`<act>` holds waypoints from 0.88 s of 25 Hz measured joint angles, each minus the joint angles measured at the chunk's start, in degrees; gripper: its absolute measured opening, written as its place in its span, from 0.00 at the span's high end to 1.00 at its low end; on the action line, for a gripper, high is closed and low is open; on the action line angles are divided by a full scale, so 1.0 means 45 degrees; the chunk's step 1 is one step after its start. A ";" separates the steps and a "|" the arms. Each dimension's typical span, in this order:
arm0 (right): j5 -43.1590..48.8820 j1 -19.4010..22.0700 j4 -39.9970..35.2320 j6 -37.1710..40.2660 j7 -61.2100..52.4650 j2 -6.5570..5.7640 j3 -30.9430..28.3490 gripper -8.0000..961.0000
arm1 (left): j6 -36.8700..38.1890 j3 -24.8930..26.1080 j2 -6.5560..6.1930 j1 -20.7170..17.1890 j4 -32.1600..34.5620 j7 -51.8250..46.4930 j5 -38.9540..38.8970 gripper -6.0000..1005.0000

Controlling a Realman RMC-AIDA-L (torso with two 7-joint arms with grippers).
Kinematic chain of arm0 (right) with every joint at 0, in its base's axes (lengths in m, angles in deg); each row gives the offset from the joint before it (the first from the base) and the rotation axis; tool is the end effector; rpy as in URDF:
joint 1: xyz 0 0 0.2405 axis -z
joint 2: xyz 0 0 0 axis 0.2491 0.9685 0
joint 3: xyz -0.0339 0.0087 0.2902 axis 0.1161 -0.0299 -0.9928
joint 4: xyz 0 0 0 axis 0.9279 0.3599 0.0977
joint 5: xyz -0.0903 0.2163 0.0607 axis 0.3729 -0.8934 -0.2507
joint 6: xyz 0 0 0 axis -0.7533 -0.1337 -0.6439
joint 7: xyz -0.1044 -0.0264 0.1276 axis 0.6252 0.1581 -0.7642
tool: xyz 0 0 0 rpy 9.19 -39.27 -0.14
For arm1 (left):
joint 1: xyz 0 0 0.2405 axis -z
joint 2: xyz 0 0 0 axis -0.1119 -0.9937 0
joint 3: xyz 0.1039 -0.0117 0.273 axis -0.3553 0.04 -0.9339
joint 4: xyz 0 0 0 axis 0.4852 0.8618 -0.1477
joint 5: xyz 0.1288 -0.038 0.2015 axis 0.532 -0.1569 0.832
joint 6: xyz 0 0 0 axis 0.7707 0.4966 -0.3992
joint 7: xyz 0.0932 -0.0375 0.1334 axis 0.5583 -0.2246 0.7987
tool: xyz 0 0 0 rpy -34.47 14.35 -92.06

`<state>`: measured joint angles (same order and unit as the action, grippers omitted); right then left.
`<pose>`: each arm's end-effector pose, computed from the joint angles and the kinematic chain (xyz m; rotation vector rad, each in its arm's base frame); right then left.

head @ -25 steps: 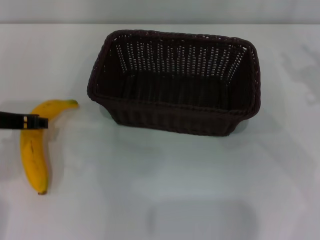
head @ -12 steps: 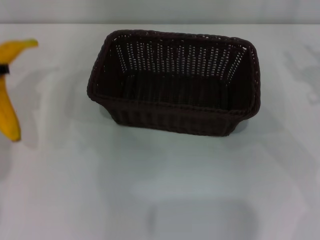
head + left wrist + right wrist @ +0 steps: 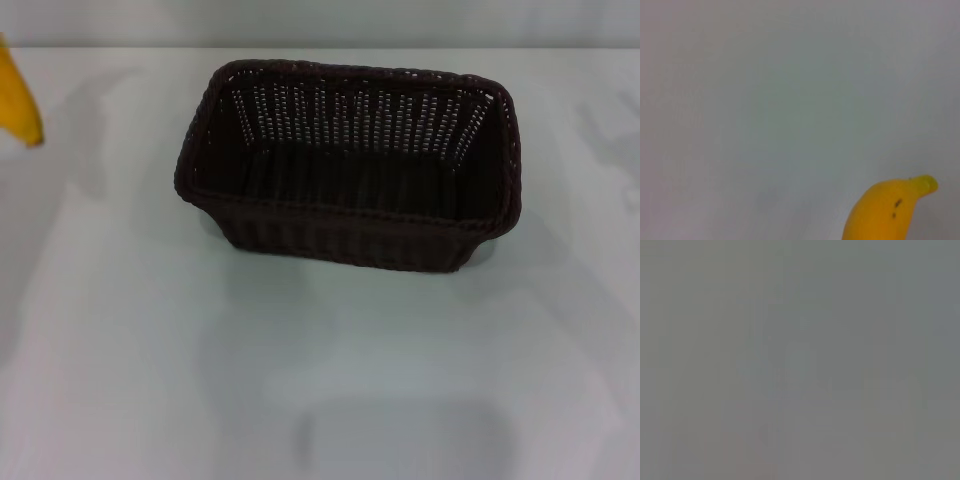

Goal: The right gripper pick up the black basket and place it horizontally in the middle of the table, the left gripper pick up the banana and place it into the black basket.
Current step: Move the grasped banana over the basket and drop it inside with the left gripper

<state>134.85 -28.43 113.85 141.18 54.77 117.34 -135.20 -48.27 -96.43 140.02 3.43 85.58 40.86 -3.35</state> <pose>0.2908 0.4008 0.0697 -1.5533 0.2858 1.2057 -0.2455 0.4234 0.1275 -1.6941 -0.9043 -0.4030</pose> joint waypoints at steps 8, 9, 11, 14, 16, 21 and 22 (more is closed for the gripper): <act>0.0004 0.0051 0.0072 -0.0002 0.0001 0.0048 -0.0015 0.31 | 0.0823 -0.0128 -0.0018 0.0261 -0.0534 0.3026 -0.3230 0.45; 0.0003 0.0042 0.0081 -0.0005 0.0000 0.0055 -0.0014 0.31 | 0.0828 -0.0248 -0.0009 0.0268 -0.0604 0.3301 -0.3540 0.45; 0.0004 0.0026 0.0100 -0.0015 0.0000 0.0062 -0.0015 0.31 | 0.0837 -0.0491 0.0001 0.0335 -0.0760 0.3706 -0.4098 0.45; 0.0003 0.0019 0.0122 -0.0018 0.0001 0.0064 -0.0011 0.31 | 0.0813 -0.0869 0.0002 0.0460 -0.0905 0.3930 -0.4520 0.45; 0.0004 0.0031 0.0132 0.0004 0.0001 0.0068 0.0006 0.31 | 0.0850 -0.1355 0.0008 0.0489 -0.0922 0.4124 -0.4563 0.45; 0.0004 0.0042 0.0140 0.0023 0.0001 0.0120 0.0099 0.31 | 0.0948 -0.1889 0.0005 0.0712 -0.1522 0.4698 -0.4604 0.44; 0.0006 0.0045 0.0140 0.0026 0.0000 0.0132 0.0111 0.31 | 0.0961 -0.1960 0.0003 0.0843 -0.1839 0.4951 -0.4744 0.44</act>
<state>134.88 -28.23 114.48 141.29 54.77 117.93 -134.70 -43.95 -105.25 140.04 7.23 77.30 63.13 -24.69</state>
